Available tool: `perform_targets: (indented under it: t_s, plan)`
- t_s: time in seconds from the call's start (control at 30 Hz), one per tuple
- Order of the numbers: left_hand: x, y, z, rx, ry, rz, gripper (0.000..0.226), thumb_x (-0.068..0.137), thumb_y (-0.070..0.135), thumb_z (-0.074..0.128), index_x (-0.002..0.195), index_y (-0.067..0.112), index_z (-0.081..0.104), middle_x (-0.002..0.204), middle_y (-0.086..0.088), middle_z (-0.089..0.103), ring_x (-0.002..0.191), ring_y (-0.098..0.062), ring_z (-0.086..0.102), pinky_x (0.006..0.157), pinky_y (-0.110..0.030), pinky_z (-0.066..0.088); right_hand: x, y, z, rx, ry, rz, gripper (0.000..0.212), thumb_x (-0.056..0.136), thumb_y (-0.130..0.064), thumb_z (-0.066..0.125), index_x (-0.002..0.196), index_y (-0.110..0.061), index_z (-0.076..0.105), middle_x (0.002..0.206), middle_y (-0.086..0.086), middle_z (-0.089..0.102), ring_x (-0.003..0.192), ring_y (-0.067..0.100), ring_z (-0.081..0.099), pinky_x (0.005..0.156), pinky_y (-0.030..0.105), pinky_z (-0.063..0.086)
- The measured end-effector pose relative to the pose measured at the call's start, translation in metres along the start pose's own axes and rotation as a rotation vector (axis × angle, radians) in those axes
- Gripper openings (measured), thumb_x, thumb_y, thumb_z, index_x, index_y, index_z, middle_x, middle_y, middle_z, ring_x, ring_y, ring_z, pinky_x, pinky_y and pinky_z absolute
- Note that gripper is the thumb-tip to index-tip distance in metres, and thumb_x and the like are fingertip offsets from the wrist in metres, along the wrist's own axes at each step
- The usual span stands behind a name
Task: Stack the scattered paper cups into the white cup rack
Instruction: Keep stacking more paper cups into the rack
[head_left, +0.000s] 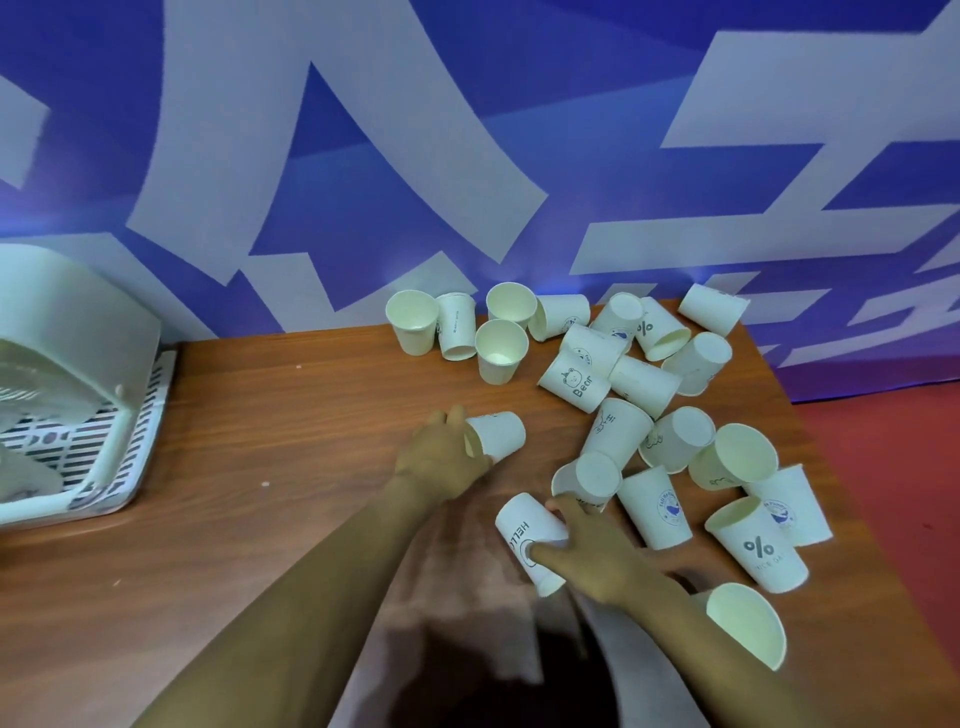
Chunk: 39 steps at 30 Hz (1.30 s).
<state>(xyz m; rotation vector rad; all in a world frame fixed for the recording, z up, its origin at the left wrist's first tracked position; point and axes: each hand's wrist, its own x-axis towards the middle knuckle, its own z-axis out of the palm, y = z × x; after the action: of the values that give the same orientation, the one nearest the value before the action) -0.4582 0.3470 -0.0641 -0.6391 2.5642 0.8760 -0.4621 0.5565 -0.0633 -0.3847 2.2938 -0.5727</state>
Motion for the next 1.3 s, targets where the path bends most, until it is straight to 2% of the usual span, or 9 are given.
perform_targets:
  t_s: [0.13,0.3,0.43,0.63,0.8,0.87,0.97,1.1,1.3]
  plan:
    - [-0.027,-0.022,-0.023,-0.077,0.098,0.059,0.062,0.080,0.037,0.069,0.130,0.018,0.038,0.126,-0.006,0.040,0.112,-0.030,0.050,0.094,-0.040,0.045,-0.008,-0.019,-0.006,-0.018,0.022,-0.048,0.060,0.079,-0.047,0.064,0.130,-0.026,0.043,0.127,-0.006,0.048,0.104,0.011,0.048,0.082,0.028,0.040]
    - [-0.074,-0.044,-0.060,-0.163,0.253,0.064,0.073,0.079,0.029,0.068,0.143,0.025,0.033,0.138,-0.002,0.037,0.124,-0.028,0.040,0.101,-0.035,0.036,-0.014,-0.055,-0.011,-0.128,0.140,-0.165,0.075,0.069,-0.046,0.072,0.134,-0.027,0.041,0.130,-0.003,0.048,0.117,0.017,0.046,0.092,0.034,0.042]
    - [-0.119,-0.059,-0.066,-0.160,0.345,0.051,0.068,0.079,0.030,0.068,0.140,0.028,0.039,0.141,0.004,0.039,0.125,-0.026,0.036,0.098,-0.030,0.032,-0.019,-0.084,-0.003,-0.022,0.215,-0.237,0.074,0.065,-0.038,0.078,0.129,-0.029,0.043,0.124,-0.001,0.050,0.114,0.021,0.046,0.095,0.038,0.043]
    - [-0.158,-0.095,-0.081,-0.078,0.402,-0.014,0.064,0.079,0.035,0.065,0.138,0.028,0.040,0.137,0.005,0.040,0.122,-0.023,0.033,0.095,-0.032,0.038,-0.024,-0.116,0.020,0.081,0.256,-0.338,0.073,0.066,-0.029,0.081,0.127,-0.023,0.041,0.126,-0.004,0.050,0.115,0.017,0.046,0.090,0.029,0.040]
    - [-0.176,-0.132,-0.106,-0.033,0.409,-0.003,0.065,0.079,0.037,0.066,0.138,0.027,0.040,0.139,0.003,0.039,0.124,-0.025,0.033,0.095,-0.031,0.036,-0.036,-0.148,0.040,0.060,0.272,-0.406,0.058,0.065,-0.027,0.083,0.111,-0.025,0.047,0.115,-0.005,0.048,0.101,0.009,0.047,0.069,0.010,0.034]
    - [-0.181,-0.151,-0.112,-0.024,0.388,0.011,0.065,0.079,0.037,0.066,0.138,0.027,0.040,0.138,0.003,0.040,0.124,-0.024,0.034,0.096,-0.031,0.037,-0.041,-0.166,0.049,0.033,0.276,-0.430,0.059,0.067,-0.028,0.082,0.116,-0.026,0.050,0.115,-0.008,0.046,0.104,0.009,0.047,0.072,0.011,0.034]
    - [-0.190,-0.184,-0.130,-0.019,0.365,0.042,0.063,0.078,0.037,0.066,0.135,0.027,0.043,0.137,0.004,0.041,0.124,-0.024,0.034,0.098,-0.032,0.038,-0.049,-0.198,0.069,0.039,0.293,-0.434,0.068,0.071,-0.033,0.079,0.131,-0.028,0.047,0.122,-0.010,0.044,0.112,0.006,0.041,0.090,0.020,0.032]
    - [-0.203,-0.232,-0.167,-0.059,0.402,0.086,0.063,0.079,0.033,0.066,0.137,0.029,0.042,0.138,0.005,0.041,0.126,-0.023,0.034,0.100,-0.032,0.037,-0.055,-0.251,0.099,0.023,0.273,-0.462,0.078,0.071,-0.041,0.078,0.139,-0.035,0.042,0.127,-0.012,0.045,0.124,0.010,0.039,0.101,0.024,0.030]
    - [-0.219,-0.313,-0.210,-0.117,0.384,0.099,0.067,0.078,0.030,0.068,0.139,0.029,0.040,0.138,0.005,0.041,0.127,-0.024,0.036,0.101,-0.031,0.034,-0.060,-0.330,0.148,0.023,0.314,-0.447,0.088,0.060,-0.037,0.086,0.135,-0.031,0.040,0.125,-0.013,0.041,0.118,0.006,0.040,0.096,0.018,0.030]
